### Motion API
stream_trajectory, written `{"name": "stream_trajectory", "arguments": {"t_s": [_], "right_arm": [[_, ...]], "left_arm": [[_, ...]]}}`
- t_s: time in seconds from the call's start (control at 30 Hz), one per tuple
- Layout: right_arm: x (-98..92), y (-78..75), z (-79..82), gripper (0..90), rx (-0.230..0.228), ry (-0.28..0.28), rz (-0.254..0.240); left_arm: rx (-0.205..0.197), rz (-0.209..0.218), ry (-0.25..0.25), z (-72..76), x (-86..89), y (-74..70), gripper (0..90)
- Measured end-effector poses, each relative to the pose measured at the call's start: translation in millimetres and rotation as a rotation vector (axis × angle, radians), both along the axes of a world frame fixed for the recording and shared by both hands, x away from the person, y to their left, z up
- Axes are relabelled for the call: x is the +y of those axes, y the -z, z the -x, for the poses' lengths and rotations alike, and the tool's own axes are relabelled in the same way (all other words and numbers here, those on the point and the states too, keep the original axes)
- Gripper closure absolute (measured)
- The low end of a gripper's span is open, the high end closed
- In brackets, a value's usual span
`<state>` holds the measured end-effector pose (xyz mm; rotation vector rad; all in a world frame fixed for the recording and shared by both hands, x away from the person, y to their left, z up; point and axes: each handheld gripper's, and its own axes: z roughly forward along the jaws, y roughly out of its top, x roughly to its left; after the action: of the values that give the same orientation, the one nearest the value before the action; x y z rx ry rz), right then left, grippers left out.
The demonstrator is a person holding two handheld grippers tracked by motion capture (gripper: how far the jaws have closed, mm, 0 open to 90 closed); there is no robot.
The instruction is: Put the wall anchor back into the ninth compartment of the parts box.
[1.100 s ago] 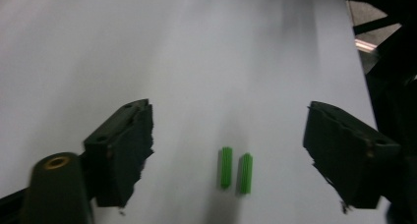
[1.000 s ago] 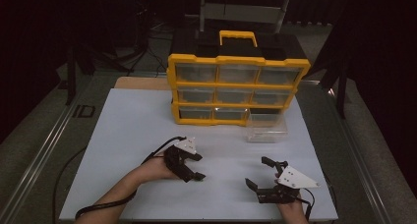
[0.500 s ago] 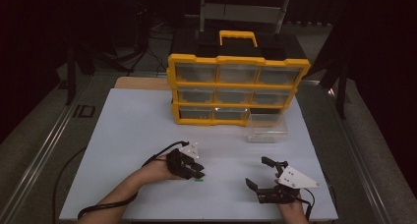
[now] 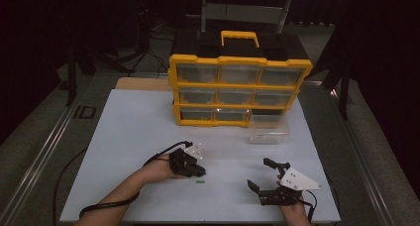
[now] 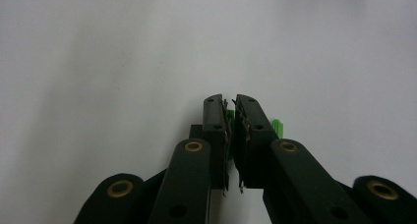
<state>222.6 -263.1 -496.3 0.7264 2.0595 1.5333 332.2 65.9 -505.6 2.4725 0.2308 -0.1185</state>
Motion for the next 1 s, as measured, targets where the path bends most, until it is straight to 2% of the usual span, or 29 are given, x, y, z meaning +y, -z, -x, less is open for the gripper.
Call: {"name": "stream_trajectory", "arguments": {"t_s": [0.03, 0.07, 0.1, 0.27, 0.3, 0.4, 0.73, 0.77, 0.8, 1.0], "right_arm": [[-0.4, 0.1, 0.1, 9.7, -0.008, 0.019, 0.007], [-0.3, 0.3, 0.1, 9.6, -0.012, 0.022, 0.012], [-0.1, 0.3, 0.0, 9.6, -0.015, 0.02, 0.014], [0.8, 0.1, 0.6, 9.6, -0.017, 0.015, 0.017], [0.6, 0.1, 0.6, 9.6, -0.015, 0.014, 0.015], [0.4, 0.3, 0.3, 9.6, -0.012, 0.009, 0.009], [0.5, 0.2, -0.4, 9.7, -0.001, -0.007, 0.013], [0.5, 0.2, -0.4, 9.7, -0.001, -0.007, 0.013], [0.3, 0.6, -0.9, 10.0, 0.006, -0.011, 0.005], [0.5, 0.2, -0.1, 10.0, 0.0, -0.007, 0.011]], "left_arm": [[-0.001, 0.017, 0.002, -2.7, -0.6, -9.3, 84.9], [0.0, 0.021, 0.003, -3.6, -1.1, -12.8, 84.9], [0.0, 0.021, 0.003, -3.6, -1.1, -12.8, 84.9], [-0.016, 0.028, 0.017, -9.1, -6.1, -33.4, 84.9], [-0.016, 0.028, 0.017, -9.1, -6.1, -33.4, 84.9], [-0.023, 0.041, 0.023, -14.0, -9.6, -48.2, 85.0], [-0.051, 0.044, 0.05, -26.5, -24.2, -84.5, 84.9], [-0.051, 0.044, 0.05, -26.5, -24.2, -84.5, 84.9], [-0.056, 0.051, 0.057, -29.1, -27.6, -91.5, 84.9], [-0.071, 0.051, 0.07, -39.1, -40.0, -109.1, 84.9]]}}
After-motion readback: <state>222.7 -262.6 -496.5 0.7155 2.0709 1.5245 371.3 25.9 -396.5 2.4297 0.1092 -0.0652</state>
